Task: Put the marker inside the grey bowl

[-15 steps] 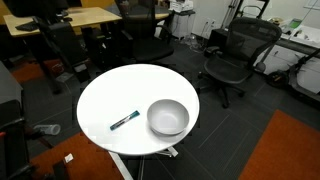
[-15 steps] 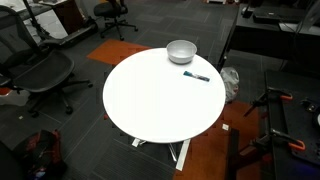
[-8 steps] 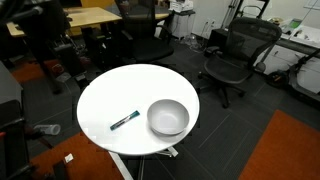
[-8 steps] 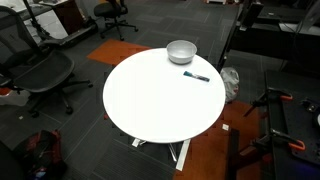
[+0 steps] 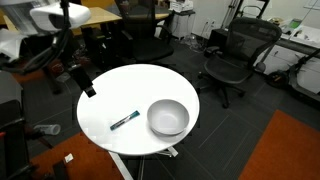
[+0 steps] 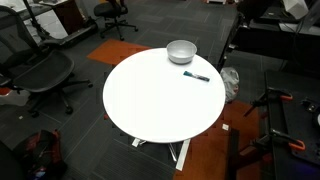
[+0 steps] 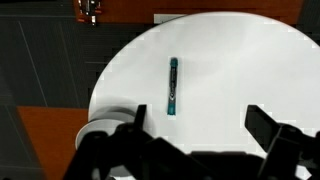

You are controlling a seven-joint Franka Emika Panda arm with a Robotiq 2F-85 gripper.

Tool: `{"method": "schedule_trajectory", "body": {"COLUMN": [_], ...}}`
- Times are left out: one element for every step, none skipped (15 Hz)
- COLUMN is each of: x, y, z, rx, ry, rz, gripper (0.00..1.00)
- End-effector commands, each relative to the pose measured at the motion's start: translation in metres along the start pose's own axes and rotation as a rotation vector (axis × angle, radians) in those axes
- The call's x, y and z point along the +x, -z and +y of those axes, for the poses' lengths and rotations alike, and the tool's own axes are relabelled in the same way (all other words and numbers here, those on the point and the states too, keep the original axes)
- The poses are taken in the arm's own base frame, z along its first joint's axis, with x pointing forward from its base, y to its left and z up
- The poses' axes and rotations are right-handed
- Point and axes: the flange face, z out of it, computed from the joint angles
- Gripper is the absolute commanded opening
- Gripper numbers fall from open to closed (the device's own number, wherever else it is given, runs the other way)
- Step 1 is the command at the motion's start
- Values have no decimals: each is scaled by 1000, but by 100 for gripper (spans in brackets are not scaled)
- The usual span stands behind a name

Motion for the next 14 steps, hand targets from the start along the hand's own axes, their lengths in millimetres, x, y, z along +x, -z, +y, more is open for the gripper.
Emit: {"method": "schedule_trajectory", "body": {"x": [15, 17, 20, 23, 26, 30, 33, 37, 40, 43, 46, 49, 52, 54], "y": [-28, -36, -44, -52, -58, -65, -71, -77, -84, -89, -93, -99, -104, -109], "z": [-2, -2, -2, -2, -2, -2, -1, -1, 1, 2, 3, 3, 4, 4], "rx": [8, 8, 12, 13, 14, 15, 17, 17, 18, 19, 20, 24, 26, 27], "ry": [-38, -39, -39, -40, -43, -44, -47, -51, -55, -58, -59, -62, -62, -64], "rz": [1, -4, -9, -12, -18, -23, -28, -36, -43, -51, -56, -62, -67, -73], "gripper": [100, 100, 100, 100, 100, 100, 100, 100, 100, 100, 100, 100, 100, 100]}}
